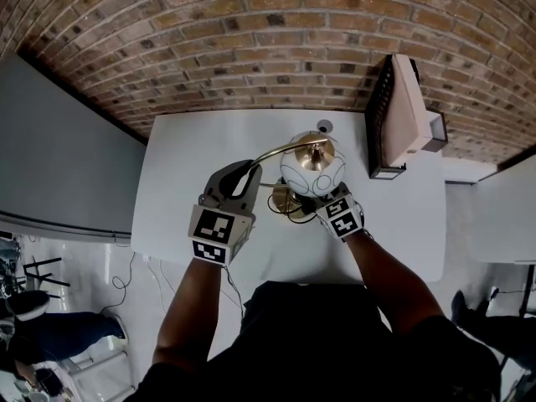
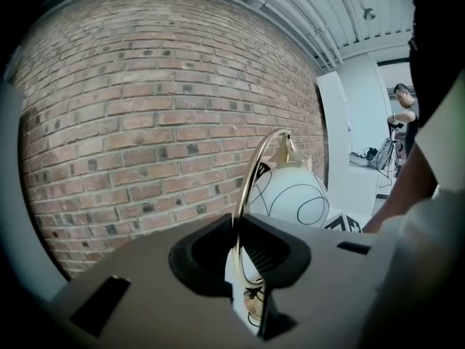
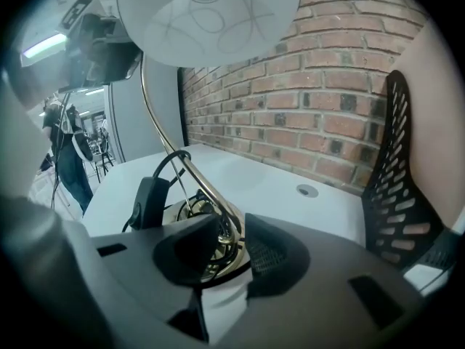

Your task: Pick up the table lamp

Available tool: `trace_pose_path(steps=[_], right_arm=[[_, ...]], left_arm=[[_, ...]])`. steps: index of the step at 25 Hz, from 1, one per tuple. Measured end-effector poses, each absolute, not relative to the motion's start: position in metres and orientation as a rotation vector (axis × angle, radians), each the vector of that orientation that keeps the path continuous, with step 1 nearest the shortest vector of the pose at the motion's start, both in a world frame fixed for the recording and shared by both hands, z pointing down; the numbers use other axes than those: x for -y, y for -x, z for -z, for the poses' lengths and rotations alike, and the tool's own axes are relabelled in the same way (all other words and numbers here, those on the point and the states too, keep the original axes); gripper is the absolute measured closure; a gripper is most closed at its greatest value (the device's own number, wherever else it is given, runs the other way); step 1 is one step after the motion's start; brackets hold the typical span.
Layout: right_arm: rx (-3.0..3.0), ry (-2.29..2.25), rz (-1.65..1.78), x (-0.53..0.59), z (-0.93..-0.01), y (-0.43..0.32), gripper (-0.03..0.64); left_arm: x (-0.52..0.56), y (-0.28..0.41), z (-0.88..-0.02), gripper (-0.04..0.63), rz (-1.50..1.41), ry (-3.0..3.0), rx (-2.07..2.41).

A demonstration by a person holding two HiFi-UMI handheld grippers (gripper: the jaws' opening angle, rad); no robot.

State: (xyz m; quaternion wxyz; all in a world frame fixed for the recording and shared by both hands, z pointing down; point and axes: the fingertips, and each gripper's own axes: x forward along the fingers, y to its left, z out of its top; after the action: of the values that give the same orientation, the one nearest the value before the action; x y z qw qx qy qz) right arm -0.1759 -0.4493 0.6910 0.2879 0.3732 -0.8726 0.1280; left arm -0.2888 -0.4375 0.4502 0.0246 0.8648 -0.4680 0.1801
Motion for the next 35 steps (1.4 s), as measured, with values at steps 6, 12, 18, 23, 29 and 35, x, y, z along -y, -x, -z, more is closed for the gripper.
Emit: trace_pose_path(steps=[6, 12, 18, 23, 29, 35], right_arm=[[2.312, -1.014, -0.337, 0.453, -0.698, 0.177, 0.538], [2.325, -1.034, -0.363, 0.458, -0.700, 0.178, 0.563], [2.363, -1.018, -0.365, 0.457, -0.702, 0.179, 0.563], [2.390, -1.011, -0.391, 0.458, -0.704, 0.180, 0.561], [2.375, -0.979, -0.368, 0.458, -0.707, 0.182, 0.561], [2.393, -1.004, -0.401, 0.460, -0.708, 0.180, 0.563]], left_arm=[[0.438, 0.287, -0.451, 0.552, -0.555, -2.686, 1.417], [0.442, 0.288, -0.462, 0.569, -0.608, -2.645, 1.426], [0.442, 0.287, -0.463, 0.572, -0.597, -2.633, 1.395], [0.442, 0.287, -0.463, 0.572, -0.582, -2.628, 1.390], [0.443, 0.287, -0.463, 0.571, -0.561, -2.618, 1.391], [0.443, 0.288, -0.464, 0.571, -0.549, -2.620, 1.400]])
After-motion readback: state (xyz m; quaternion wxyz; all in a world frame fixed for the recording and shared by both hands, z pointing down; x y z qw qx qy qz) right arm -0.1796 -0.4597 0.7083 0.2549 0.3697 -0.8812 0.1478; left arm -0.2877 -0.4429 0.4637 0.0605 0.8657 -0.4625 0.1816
